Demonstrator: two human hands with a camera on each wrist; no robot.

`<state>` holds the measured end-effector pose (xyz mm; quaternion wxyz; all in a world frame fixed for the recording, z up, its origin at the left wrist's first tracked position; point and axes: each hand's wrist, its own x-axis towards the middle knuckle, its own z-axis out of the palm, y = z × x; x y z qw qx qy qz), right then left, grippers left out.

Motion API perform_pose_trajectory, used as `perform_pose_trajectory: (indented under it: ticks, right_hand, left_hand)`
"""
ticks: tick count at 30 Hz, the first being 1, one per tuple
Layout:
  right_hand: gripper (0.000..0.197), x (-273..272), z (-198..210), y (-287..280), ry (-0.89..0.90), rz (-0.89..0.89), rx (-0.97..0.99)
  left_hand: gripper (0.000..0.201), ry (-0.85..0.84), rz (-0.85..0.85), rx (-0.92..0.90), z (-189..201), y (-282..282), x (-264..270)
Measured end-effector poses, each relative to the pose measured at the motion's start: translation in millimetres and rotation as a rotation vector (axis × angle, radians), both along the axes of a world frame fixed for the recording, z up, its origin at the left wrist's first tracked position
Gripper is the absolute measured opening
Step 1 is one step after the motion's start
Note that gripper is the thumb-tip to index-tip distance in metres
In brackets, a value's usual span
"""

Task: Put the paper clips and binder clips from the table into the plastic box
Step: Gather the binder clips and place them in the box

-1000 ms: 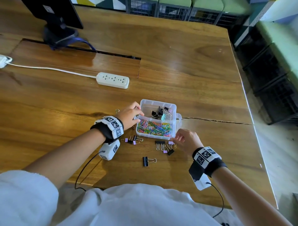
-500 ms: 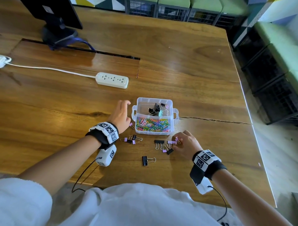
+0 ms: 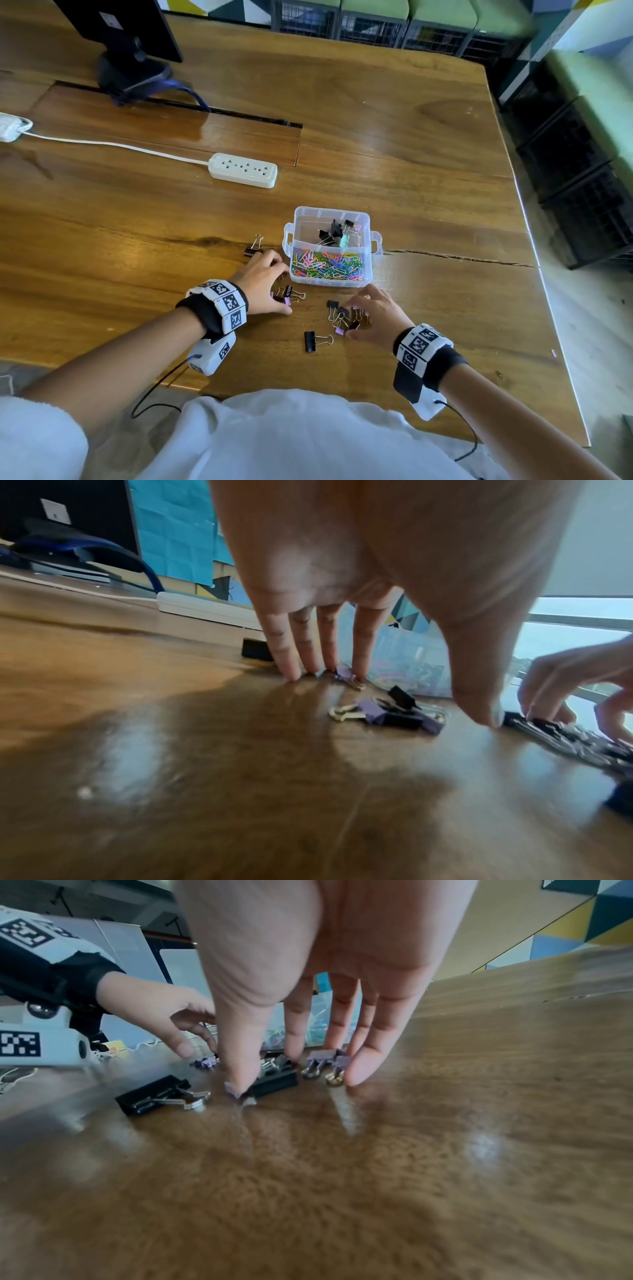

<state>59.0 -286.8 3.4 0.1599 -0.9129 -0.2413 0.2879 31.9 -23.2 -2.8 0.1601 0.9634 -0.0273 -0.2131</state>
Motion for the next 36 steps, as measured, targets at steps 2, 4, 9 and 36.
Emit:
perform_pose_trajectory:
  ticks: [2, 4, 9, 36]
  right_hand:
    - [0.043, -0.8, 0.8, 1.1, -0.001, 0.0, -0.007]
    - [0.033, -1.9, 1.1, 3.2, -0.012, -0.008, -0.021]
    - [0.022, 0.1, 0.6, 8.9, -0.012, -0.003, -0.067]
    - [0.018, 105.9, 52.2, 44.8, -0.227, -0.222, 0.13]
  left_hand:
    - [0.07, 0.0, -0.028, 0.0, -1.5, 0.3, -6.3]
    - [0.055, -0.018, -0.043, -0.014, -2.5, 0.6, -11.2]
    - [0.032, 0.024, -0.006, -0.113, -0.9, -0.4, -15.1]
    - [0.008, -0.068, 0.072, -0.195, 25.5, 14.7, 19.3]
